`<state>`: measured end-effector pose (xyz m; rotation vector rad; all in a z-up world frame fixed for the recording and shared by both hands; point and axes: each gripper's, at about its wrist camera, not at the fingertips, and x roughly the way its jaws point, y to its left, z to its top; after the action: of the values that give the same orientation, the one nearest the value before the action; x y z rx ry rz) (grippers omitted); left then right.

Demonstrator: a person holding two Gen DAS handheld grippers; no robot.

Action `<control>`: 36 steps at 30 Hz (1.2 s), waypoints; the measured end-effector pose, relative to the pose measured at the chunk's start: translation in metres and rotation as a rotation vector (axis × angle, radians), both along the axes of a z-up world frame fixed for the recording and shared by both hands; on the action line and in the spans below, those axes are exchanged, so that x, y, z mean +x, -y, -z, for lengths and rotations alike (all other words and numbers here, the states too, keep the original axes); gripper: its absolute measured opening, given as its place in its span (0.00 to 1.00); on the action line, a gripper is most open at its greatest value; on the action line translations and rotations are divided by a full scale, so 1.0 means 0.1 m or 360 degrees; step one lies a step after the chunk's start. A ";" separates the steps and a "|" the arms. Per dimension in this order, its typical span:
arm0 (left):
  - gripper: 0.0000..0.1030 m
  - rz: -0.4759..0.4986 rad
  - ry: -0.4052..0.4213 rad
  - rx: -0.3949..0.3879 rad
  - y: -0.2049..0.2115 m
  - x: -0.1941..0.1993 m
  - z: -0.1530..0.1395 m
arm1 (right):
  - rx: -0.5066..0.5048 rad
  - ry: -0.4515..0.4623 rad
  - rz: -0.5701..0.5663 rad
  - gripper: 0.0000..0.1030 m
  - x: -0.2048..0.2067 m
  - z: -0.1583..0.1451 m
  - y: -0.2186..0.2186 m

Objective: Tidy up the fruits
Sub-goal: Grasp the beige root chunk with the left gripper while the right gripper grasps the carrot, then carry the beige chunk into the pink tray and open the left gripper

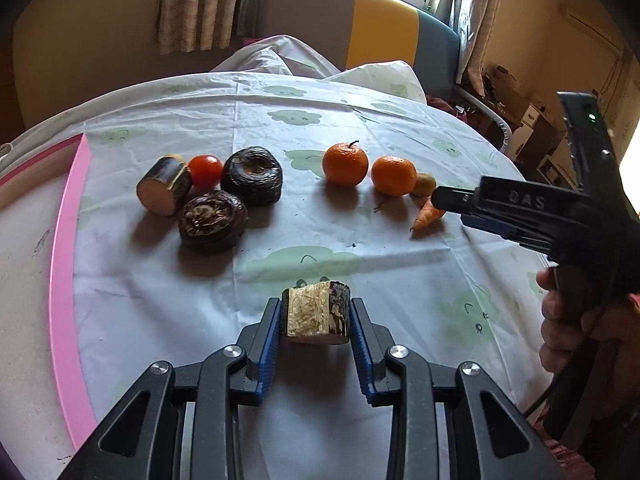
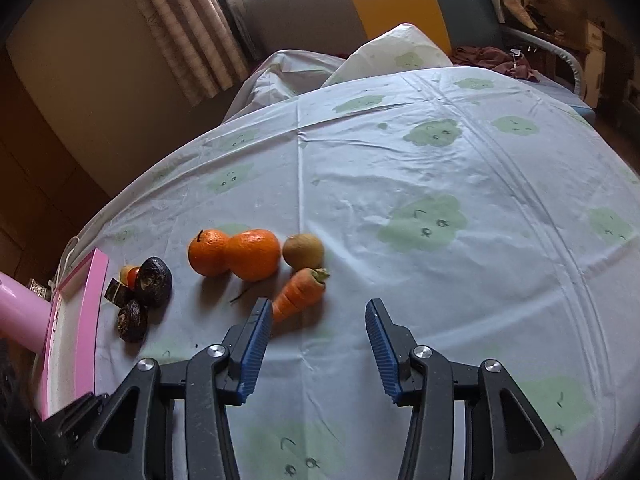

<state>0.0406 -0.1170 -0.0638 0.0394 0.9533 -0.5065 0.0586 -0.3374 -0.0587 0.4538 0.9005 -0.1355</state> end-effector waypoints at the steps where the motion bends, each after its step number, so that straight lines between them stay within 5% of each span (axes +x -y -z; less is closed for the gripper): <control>1: 0.32 -0.0006 0.0006 -0.0006 -0.03 -0.01 0.01 | 0.0015 -0.0022 0.0013 0.48 0.07 0.03 -0.01; 3: 0.32 -0.0012 0.0010 -0.0022 -0.06 -0.02 0.02 | 0.0006 -0.0049 0.0025 0.46 0.18 0.08 -0.04; 5: 0.32 -0.0005 0.0014 -0.0027 -0.07 -0.02 0.02 | -0.0074 -0.0062 0.0020 0.28 0.25 0.09 -0.09; 16: 0.32 -0.0093 0.0039 -0.0126 -0.31 -0.01 -0.17 | -0.0226 0.0060 -0.0084 0.30 0.13 0.15 -0.16; 22: 0.32 -0.0414 0.0136 -0.0138 -0.98 0.18 -0.52 | -0.0249 0.0070 -0.0083 0.30 0.13 0.15 -0.19; 28: 0.32 -0.0862 -0.0032 0.0027 -1.72 0.67 -0.32 | -0.0263 0.0076 -0.0082 0.30 0.13 0.15 -0.20; 36: 0.35 -0.0958 -0.0026 0.0103 -1.96 0.92 -0.25 | -0.0299 0.0074 -0.0085 0.30 0.14 0.15 -0.23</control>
<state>0.1325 0.0791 -0.0389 -0.1896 0.9427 0.0799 0.0722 -0.3145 -0.0738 0.2571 0.8446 -0.1585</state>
